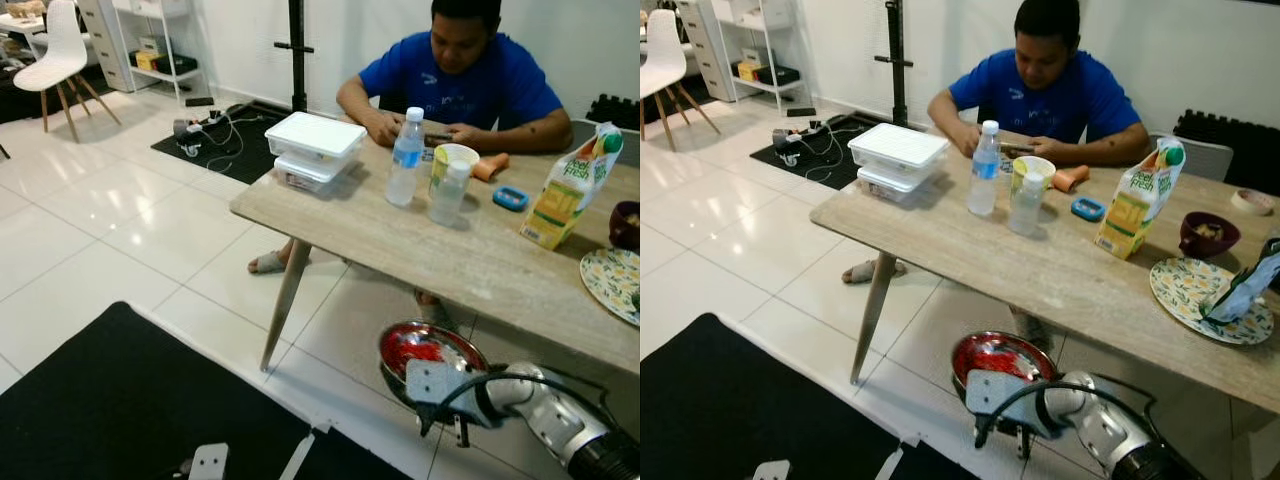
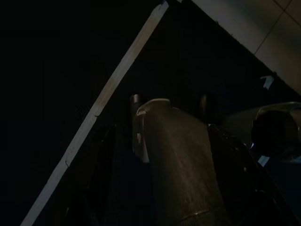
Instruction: Restocking fridge
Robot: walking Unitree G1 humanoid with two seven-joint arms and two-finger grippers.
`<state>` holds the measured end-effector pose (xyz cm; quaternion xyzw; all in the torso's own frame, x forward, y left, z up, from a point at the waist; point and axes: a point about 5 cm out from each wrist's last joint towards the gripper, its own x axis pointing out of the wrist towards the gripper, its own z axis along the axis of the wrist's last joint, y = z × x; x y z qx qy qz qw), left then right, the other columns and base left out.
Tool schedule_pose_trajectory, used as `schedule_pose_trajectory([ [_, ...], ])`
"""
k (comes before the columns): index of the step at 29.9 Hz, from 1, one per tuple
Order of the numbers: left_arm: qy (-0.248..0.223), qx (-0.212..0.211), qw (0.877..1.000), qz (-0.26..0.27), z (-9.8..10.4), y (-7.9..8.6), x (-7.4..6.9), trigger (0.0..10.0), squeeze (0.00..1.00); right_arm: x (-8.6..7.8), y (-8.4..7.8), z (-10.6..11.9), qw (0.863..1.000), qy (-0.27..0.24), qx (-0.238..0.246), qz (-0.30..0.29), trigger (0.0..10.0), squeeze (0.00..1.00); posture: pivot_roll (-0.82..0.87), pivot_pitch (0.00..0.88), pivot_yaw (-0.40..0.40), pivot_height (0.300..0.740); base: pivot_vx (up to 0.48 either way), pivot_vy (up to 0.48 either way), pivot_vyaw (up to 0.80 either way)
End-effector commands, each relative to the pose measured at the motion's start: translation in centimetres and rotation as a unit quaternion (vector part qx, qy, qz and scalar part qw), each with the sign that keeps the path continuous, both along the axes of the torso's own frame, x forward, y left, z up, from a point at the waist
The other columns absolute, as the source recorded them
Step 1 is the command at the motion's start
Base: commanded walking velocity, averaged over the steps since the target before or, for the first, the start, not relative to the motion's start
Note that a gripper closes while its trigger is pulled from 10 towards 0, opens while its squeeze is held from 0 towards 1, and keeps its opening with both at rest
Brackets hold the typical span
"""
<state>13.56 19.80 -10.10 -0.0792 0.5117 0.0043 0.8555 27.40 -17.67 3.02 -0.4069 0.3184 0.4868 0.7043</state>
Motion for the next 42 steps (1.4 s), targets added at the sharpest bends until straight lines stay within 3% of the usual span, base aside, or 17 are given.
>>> schedule_pose_trajectory([
  [1,0.003,0.005,1.000,-0.004,-0.1,0.0,-0.2,10.0,0.00,-0.8,-1.4,-2.8,0.996,-0.006,-0.009,-0.087,0.0,0.00,-0.02,0.010,-0.032,0.740,0.000,0.000,0.00],
  [4,0.004,0.007,1.000,-0.004,-0.1,0.1,-0.3,10.0,0.00,-2.2,-2.3,-5.1,0.987,-0.006,-0.019,-0.157,0.0,0.00,-0.02,0.008,-0.032,0.740,0.000,0.000,0.00],
  [6,0.004,0.010,1.000,-0.004,-0.1,0.2,-0.3,10.0,0.00,-3.1,-3.1,-6.4,0.969,-0.023,-0.011,-0.246,0.0,0.00,-0.02,0.006,-0.030,0.740,0.000,0.000,0.00],
  [7,0.004,0.010,1.000,-0.004,-0.1,0.2,-0.3,10.0,0.00,-3.1,-3.1,-6.4,0.969,-0.023,-0.011,-0.246,0.0,0.00,-0.02,0.006,-0.030,0.740,0.000,0.000,0.00],
  [8,0.004,0.012,1.000,-0.005,-0.1,0.2,-0.3,10.0,0.00,-3.4,-3.4,-6.7,0.960,-0.034,-0.010,-0.278,7.1,0.00,-0.02,0.007,-0.030,0.740,0.000,0.000,0.00],
  [9,0.004,0.013,1.000,-0.005,-0.1,0.2,-0.3,10.0,0.00,-3.6,-3.9,-7.0,0.948,-0.046,-0.008,-0.316,7.1,0.00,-0.02,0.007,-0.030,0.740,0.000,0.000,0.00],
  [10,0.005,0.015,1.000,-0.006,-0.1,0.3,-0.3,10.0,0.00,-4.3,-4.6,-7.5,0.932,-0.052,-0.013,-0.357,10.0,0.00,-0.02,0.005,-0.027,0.740,0.000,0.000,0.00],
  [11,0.005,0.015,1.000,-0.006,-0.1,0.3,-0.3,10.0,0.00,-4.3,-4.6,-7.5,0.932,-0.052,-0.013,-0.357,10.0,0.00,-0.02,0.005,-0.027,0.740,0.000,0.000,0.00],
  [15,0.006,0.022,1.000,-0.007,-0.1,0.4,-0.3,10.0,0.00,-7.6,-6.5,-9.5,0.875,-0.049,-0.040,-0.481,10.0,0.00,-0.02,0.004,-0.029,0.740,0.000,0.000,0.00],
  [18,0.007,0.025,1.000,-0.005,-0.1,0.5,-0.3,10.0,0.00,-9.1,-7.1,-10.1,0.853,-0.049,-0.055,-0.516,10.0,0.00,-0.01,0.000,-0.026,0.740,0.000,0.000,0.00],
  [20,0.007,0.027,1.000,-0.004,-0.1,0.5,-0.2,10.0,0.00,-10.1,-7.5,-10.5,0.824,-0.053,-0.043,-0.562,10.0,0.00,-0.01,0.000,-0.026,0.740,0.000,0.000,0.00],
  [21,0.007,0.027,1.000,-0.004,-0.1,0.5,-0.2,10.0,0.00,-10.1,-7.5,-10.5,0.824,-0.053,-0.043,-0.562,10.0,0.00,-0.01,0.000,-0.026,0.740,0.000,0.000,0.00],
  [22,0.008,0.029,1.000,-0.004,-0.1,0.5,-0.2,10.0,0.00,-10.6,-7.8,-10.7,0.809,-0.054,-0.043,-0.584,10.0,0.00,-0.01,0.000,-0.026,0.740,0.000,0.000,0.00],
  [23,0.008,0.029,1.000,-0.004,-0.1,0.5,-0.2,10.0,0.00,-10.6,-7.8,-10.7,0.809,-0.054,-0.043,-0.584,10.0,0.00,-0.01,0.000,-0.026,0.740,0.000,0.000,0.00],
  [25,0.010,0.031,0.999,-0.002,0.0,0.5,-0.2,10.0,0.00,-11.9,-8.2,-11.1,0.784,-0.051,-0.049,-0.616,10.0,0.00,-0.01,0.000,-0.024,0.740,0.000,0.000,0.00],
  [27,0.010,0.032,0.999,-0.002,0.0,0.5,-0.2,10.0,0.00,-12.1,-8.2,-11.2,0.777,-0.051,-0.050,-0.625,10.0,0.00,-0.01,0.000,-0.024,0.740,0.000,0.000,0.00],
  [42,0.021,0.038,0.999,-0.001,-0.2,0.5,-0.4,10.0,0.00,-11.5,-7.2,-11.2,0.787,-0.062,-0.053,-0.611,10.0,0.00,-0.02,0.008,-0.022,0.740,0.000,0.000,0.00],
])
